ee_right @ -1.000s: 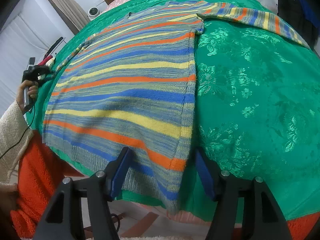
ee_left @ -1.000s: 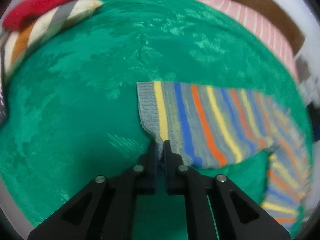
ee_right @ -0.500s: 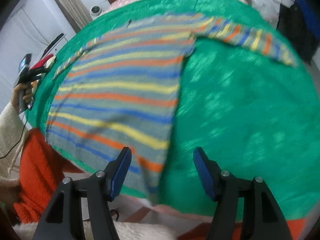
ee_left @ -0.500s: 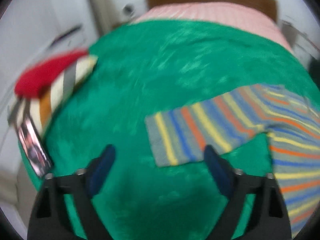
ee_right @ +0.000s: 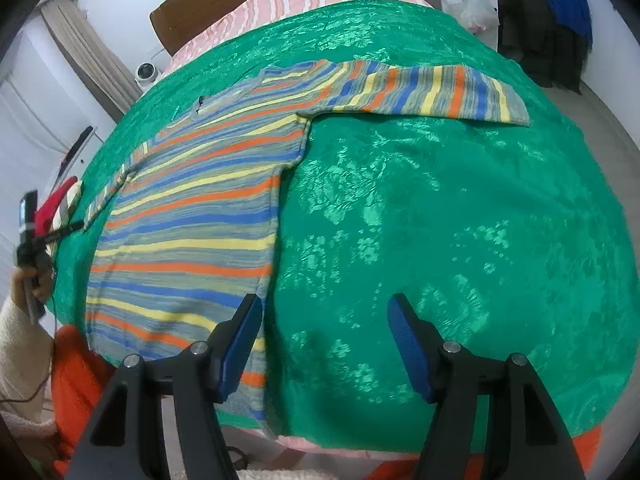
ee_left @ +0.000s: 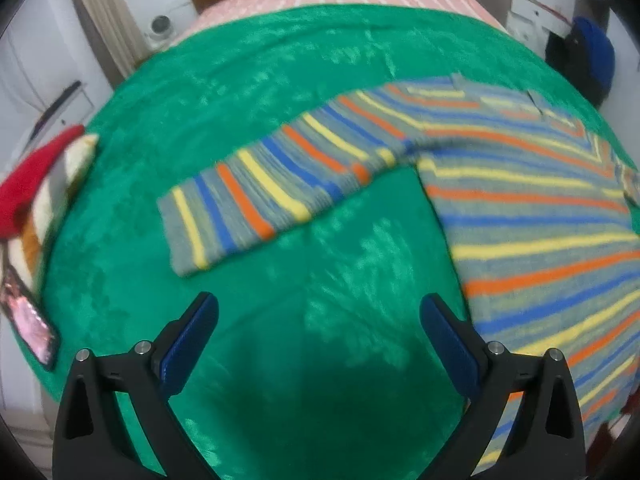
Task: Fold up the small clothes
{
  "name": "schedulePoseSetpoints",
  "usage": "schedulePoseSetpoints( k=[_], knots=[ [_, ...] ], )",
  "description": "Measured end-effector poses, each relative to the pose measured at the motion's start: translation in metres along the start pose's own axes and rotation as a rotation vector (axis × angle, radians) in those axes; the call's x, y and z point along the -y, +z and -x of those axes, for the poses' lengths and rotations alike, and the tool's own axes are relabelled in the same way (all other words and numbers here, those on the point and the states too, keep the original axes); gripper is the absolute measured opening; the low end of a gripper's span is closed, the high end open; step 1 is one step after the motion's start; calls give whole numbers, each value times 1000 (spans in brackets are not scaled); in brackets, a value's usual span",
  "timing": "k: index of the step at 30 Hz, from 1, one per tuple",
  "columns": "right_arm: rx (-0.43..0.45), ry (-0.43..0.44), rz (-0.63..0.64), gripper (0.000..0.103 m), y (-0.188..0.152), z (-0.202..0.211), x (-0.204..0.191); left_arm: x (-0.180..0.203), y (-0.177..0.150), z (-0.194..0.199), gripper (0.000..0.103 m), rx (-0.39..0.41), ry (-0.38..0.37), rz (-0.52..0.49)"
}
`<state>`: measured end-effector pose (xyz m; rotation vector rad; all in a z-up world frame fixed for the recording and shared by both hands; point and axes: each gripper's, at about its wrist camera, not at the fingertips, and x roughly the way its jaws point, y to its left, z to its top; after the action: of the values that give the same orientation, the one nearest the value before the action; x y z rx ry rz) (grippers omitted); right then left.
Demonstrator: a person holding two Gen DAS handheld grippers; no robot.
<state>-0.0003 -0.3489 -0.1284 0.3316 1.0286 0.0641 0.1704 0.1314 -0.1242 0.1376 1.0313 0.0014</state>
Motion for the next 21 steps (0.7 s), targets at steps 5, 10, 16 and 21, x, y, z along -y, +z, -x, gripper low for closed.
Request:
schedulePoseSetpoints(
  k=[5, 10, 16, 21],
  knots=[
    [5, 15, -40, 65, -5, -1, 0, -5, -17, -23, 101, -58, 13, 33],
    [16, 28, -71, 65, -4, 0, 0, -10, -31, -40, 103, -87, -33, 85],
    [25, 25, -37, 65, 6, 1, -3, -14, -20, -42, 101, -193, -69, 17],
    [52, 7, 89, 65, 49, 9, -15, -10, 44, 23, 100, -36, -213, -49]
  ],
)
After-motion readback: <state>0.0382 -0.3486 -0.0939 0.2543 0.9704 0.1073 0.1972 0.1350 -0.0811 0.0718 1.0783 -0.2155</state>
